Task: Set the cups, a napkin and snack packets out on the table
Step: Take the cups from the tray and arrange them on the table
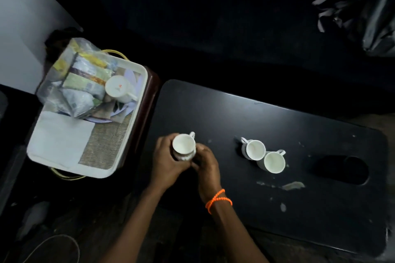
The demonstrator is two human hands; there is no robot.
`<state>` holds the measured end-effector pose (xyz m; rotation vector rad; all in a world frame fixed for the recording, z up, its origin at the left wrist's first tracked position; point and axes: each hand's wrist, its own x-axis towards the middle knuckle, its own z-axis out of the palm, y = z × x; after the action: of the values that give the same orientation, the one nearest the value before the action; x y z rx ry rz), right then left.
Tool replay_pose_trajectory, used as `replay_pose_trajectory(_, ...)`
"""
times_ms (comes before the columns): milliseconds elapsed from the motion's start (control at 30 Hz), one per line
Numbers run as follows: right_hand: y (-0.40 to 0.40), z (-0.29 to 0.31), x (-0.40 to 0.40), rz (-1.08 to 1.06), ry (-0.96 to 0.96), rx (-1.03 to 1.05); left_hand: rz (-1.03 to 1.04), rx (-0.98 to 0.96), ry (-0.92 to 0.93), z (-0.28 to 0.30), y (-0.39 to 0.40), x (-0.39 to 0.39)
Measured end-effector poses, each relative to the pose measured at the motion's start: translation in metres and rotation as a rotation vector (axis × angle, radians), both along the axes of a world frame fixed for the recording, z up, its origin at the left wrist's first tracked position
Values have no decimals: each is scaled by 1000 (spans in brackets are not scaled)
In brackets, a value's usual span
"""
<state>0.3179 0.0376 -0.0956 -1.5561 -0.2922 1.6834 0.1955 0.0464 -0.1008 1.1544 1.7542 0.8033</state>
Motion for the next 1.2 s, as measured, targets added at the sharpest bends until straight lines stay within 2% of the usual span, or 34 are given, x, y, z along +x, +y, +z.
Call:
replay_pose_trajectory(133, -29, -15, 52, -74, -81, -102, -174, -32, 26, -26, -11, 65)
replay_pose_trajectory(300, -33, -28, 91, -138, -133, -149, -269, -19, 103, -44, -13, 120)
replay_pose_trajectory(567, -32, -34, 99, -314, -219, -178, -340, 67, 146, -60, -11, 137)
replay_pose_trajectory(667, -37, -27, 95, -450, -229, -275, -423, 50, 172, -59, -9, 135)
replay_pose_trajectory(733, -43, -24, 91, -447, -253, -357, -471, 9, 192, -58, -7, 129)
replay_pose_trajectory(867, -59, -29, 74, -316, -348, -569, -471, -74, 215, -51, -3, 96)
replay_pose_trajectory(967, -58, -24, 45, -119, -205, -569, -454, -60, 261, -42, 0, 55)
replay_pose_trajectory(1067, -43, -15, 3, 127, -152, -458, -363, 6, 355, -28, 11, 6)
replay_pose_trajectory(1200, -4, -3, -53, 401, -275, -237, -39, 69, 341, -5, 33, -62)
